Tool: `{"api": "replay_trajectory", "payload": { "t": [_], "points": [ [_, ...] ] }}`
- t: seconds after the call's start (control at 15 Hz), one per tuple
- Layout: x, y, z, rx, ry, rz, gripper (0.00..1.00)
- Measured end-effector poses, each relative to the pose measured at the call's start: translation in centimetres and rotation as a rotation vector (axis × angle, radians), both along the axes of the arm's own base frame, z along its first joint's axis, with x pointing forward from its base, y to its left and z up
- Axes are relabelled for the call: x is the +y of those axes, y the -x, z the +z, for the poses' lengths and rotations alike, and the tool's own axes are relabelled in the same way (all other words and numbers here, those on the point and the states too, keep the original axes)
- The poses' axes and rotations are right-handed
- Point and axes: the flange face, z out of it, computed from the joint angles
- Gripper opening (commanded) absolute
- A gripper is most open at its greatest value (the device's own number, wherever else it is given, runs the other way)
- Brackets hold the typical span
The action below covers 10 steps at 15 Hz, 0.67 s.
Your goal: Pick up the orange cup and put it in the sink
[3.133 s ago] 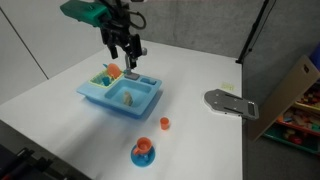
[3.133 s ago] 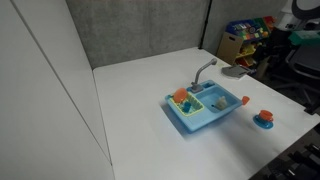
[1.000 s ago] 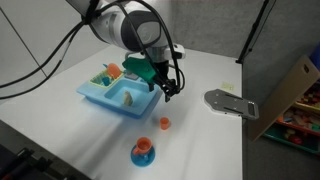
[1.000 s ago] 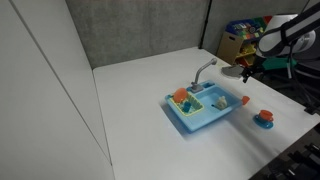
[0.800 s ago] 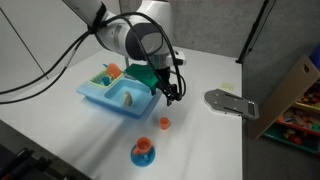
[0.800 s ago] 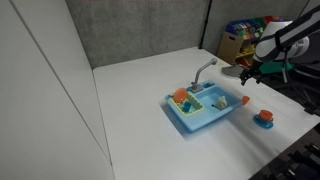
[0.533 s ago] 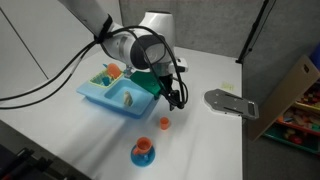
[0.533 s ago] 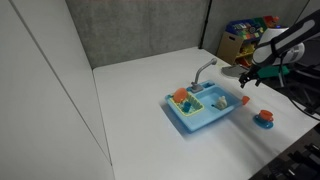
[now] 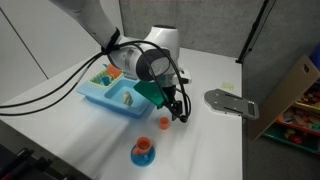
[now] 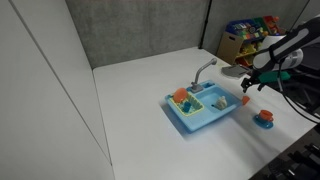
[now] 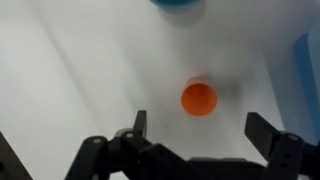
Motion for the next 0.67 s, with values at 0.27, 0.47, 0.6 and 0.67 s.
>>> {"api": "replay_trajectory", "payload": {
  "t": [0.27,0.47,0.6,0.67],
  "points": [
    [-0.10,0.13,-0.39,0.001,0.000,-0.001,1.00],
    [-0.10,0.03,-0.15,-0.004,0.001,-0.001,1.00],
    [-0.08,0.02,-0.12,-0.005,0.001,-0.002,1.00],
    [-0.03,0.03,-0.20,-0.003,0.002,-0.005,1.00]
  ]
}}
